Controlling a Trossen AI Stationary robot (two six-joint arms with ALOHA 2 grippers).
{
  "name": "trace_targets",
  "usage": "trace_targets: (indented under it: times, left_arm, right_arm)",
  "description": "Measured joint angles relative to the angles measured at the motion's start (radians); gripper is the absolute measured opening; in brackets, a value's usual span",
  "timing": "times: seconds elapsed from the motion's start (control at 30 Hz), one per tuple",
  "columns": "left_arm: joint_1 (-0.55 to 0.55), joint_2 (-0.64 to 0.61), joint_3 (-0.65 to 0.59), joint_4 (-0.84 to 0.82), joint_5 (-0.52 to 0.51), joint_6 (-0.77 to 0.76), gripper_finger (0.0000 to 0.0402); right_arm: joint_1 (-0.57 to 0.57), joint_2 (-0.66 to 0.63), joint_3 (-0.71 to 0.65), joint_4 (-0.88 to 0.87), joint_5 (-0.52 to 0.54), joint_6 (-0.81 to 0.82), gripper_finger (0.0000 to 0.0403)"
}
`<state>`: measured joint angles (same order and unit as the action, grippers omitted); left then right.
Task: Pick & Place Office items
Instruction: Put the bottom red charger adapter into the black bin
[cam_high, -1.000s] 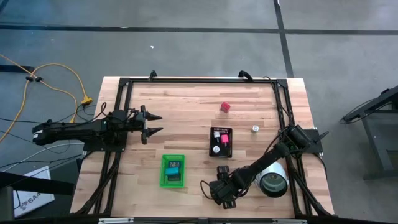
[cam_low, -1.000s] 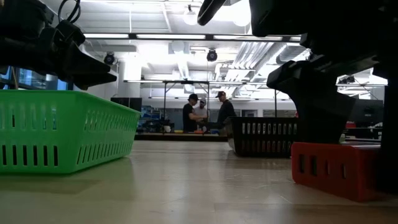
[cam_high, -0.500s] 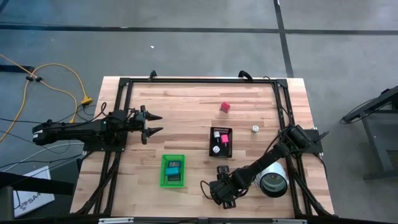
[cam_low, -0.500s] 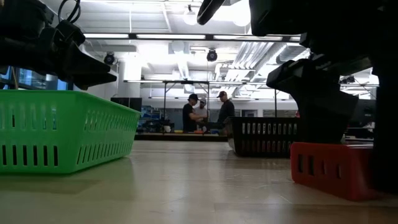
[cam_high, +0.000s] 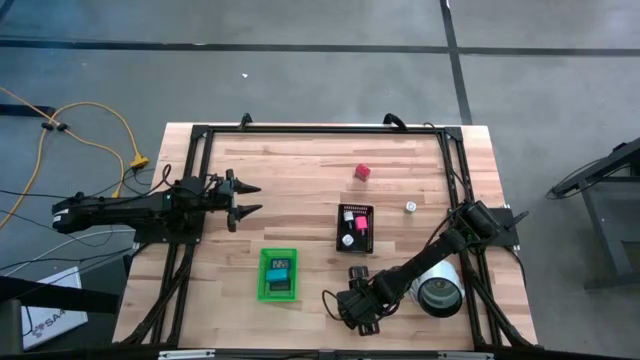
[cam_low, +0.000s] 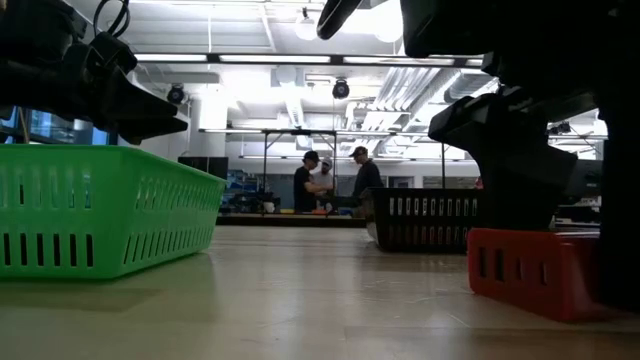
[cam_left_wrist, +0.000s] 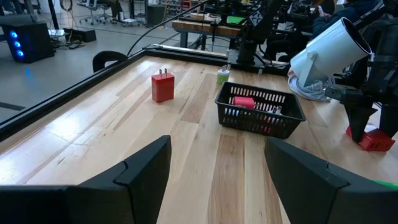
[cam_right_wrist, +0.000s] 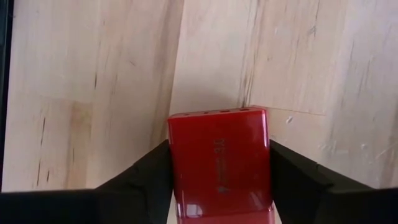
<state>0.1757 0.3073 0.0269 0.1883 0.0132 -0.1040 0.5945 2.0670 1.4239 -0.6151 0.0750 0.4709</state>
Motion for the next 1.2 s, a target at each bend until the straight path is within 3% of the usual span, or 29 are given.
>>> trace_targets:
  times: [0.3,0.63,1.2]
  left_arm:
    - [0.0,0.0,0.0,0.0,0.0,0.0,0.0252]
    - [0.0,0.0,0.0,0.0,0.0,0.0,0.0252]
    - [0.0,0.0,0.0,0.0,0.0,0.0,0.0252]
  right_arm:
    - [-0.002,-0.007,0.0,-0.008,-0.001,-0.004,0.02]
    - [-0.041,-0.113,0.0,-0.048,0.032,-0.078,0.0202]
    - [-0.292,-0.255,0.0,-0.219,0.083,-0.254,0.0203]
